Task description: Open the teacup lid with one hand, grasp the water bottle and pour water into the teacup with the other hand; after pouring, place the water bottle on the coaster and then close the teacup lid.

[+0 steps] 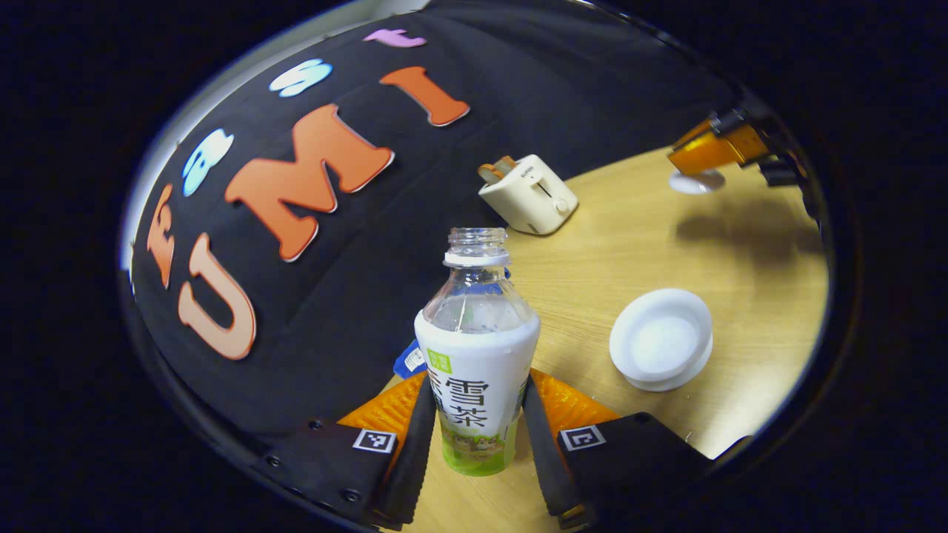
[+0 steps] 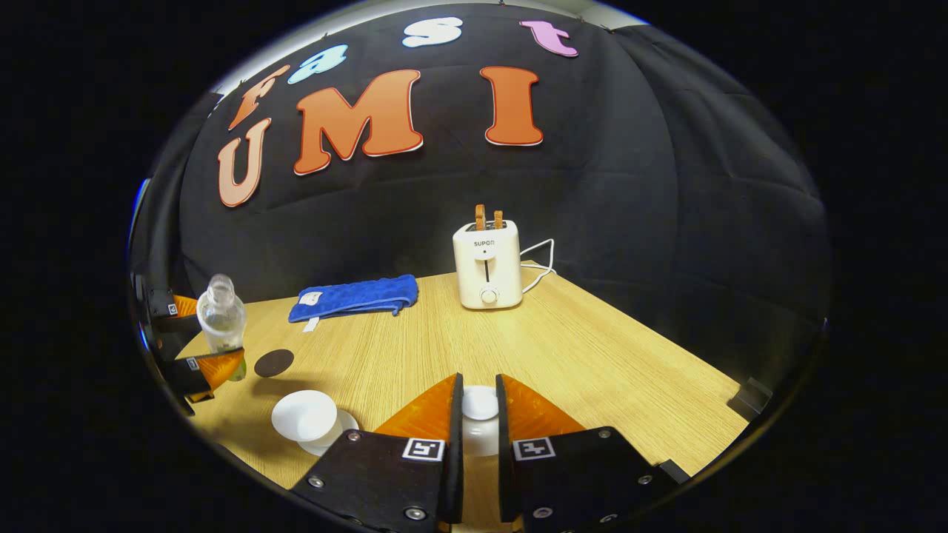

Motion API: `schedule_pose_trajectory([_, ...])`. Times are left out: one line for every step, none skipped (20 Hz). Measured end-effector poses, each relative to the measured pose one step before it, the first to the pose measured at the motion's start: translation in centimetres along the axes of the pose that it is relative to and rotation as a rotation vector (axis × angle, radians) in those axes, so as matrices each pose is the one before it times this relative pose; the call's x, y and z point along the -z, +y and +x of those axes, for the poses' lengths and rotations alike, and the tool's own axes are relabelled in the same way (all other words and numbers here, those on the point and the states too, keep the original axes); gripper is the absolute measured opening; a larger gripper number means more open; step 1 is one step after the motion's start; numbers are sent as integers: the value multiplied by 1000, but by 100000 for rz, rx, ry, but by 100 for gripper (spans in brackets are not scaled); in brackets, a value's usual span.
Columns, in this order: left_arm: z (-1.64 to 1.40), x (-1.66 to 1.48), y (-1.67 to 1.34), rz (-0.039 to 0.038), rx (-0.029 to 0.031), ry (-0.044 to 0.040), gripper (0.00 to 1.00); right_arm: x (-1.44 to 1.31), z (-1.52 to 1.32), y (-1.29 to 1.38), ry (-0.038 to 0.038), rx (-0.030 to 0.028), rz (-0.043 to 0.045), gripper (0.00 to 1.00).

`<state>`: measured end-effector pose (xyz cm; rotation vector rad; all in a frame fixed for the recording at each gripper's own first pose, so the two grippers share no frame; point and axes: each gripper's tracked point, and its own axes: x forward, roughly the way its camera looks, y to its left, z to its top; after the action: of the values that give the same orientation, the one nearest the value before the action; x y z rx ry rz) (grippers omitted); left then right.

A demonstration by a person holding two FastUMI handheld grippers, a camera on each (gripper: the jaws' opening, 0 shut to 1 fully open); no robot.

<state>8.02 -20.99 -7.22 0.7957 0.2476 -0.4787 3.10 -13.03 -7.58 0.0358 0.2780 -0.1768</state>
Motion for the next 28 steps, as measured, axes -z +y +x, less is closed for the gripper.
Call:
schedule_pose_trajectory([473,-451,1013,-7741,16,-913,62,46,61,169,281,-305,-134,19])
schedule_pose_trajectory([412,-298,1063,-6978,-514,-1408,66,57,56,97,148,34,-296,19])
schedule_pose_trajectory([-178,126,1159,-6203,-1358,-1398,66,-13,68,104,77,-2,-438,19])
schedule_pose_trajectory([82,-307,1055,-5636,-456,-1334,66,127,5,101,117,-206,-365,19])
schedule_pose_trajectory([-114,-506,1077,-5456,-1345,-1205,63,-1,66,215,151,-404,-161,19])
schedule_pose_trajectory([11,-268,1007,-4951,-797,-241,63,89,-12,180,182,-477,-170,19])
schedule_pose_trajectory([149,-183,1235,-4336,-1185,-458,63,66,11,111,134,-370,-147,19])
schedule_pose_trajectory([133,-439,1249,-4052,-1744,-1330,66,61,66,115,173,-280,-240,19])
schedule_pose_trajectory([660,-418,972,-3790,-622,-1280,63,11,66,115,130,-156,-220,19])
schedule_pose_trajectory([474,-305,308,-4413,840,-1480,63,112,52,117,243,-150,-216,19])
schedule_pose_trajectory([-146,-90,640,-4271,697,-620,63,86,21,90,239,-196,-133,19])
schedule_pose_trajectory([369,-240,618,-3520,415,-406,64,64,114,142,281,-148,-74,19])
schedule_pose_trajectory([438,-7,626,-2985,-292,-969,64,46,6,76,211,-153,-188,19])
schedule_pose_trajectory([397,79,741,-2807,-1305,-556,64,69,106,59,194,-56,-210,19])
schedule_pose_trajectory([784,180,511,-2338,5,122,66,11,58,27,103,-53,-155,19])
schedule_pose_trajectory([764,295,314,-2425,-34,-309,64,69,15,-13,76,21,-9,19])
schedule_pose_trajectory([693,522,284,-1806,592,363,66,26,56,-17,99,71,-36,19])
schedule_pose_trajectory([468,417,199,-1319,137,328,64,34,-10,-150,115,140,78,19])
schedule_pose_trajectory([608,756,335,-619,-354,1191,65,37,25,-62,158,179,142,19])
schedule_pose_trajectory([475,818,341,-240,-596,1706,66,44,84,-80,97,134,143,19])
schedule_pose_trajectory([330,774,458,-185,-1218,1661,66,-12,121,-60,165,128,100,19])
schedule_pose_trajectory([332,713,379,-287,-884,1927,65,106,56,-70,174,100,84,19])
schedule_pose_trajectory([108,297,202,-860,-185,765,65,65,66,-32,269,3,160,19])
schedule_pose_trajectory([75,183,-84,-1317,572,12,65,100,2,-76,234,71,214,19])
schedule_pose_trajectory([163,143,-110,-1248,368,-36,65,-70,40,-135,130,224,160,19])
schedule_pose_trajectory([38,59,-117,-596,739,-51,65,77,32,-94,62,206,70,19])
schedule_pose_trajectory([25,290,-15,-249,167,311,65,-57,16,-37,-25,111,88,19])
schedule_pose_trajectory([13,320,-64,369,202,1420,66,-2,-33,-20,-39,125,15,19])
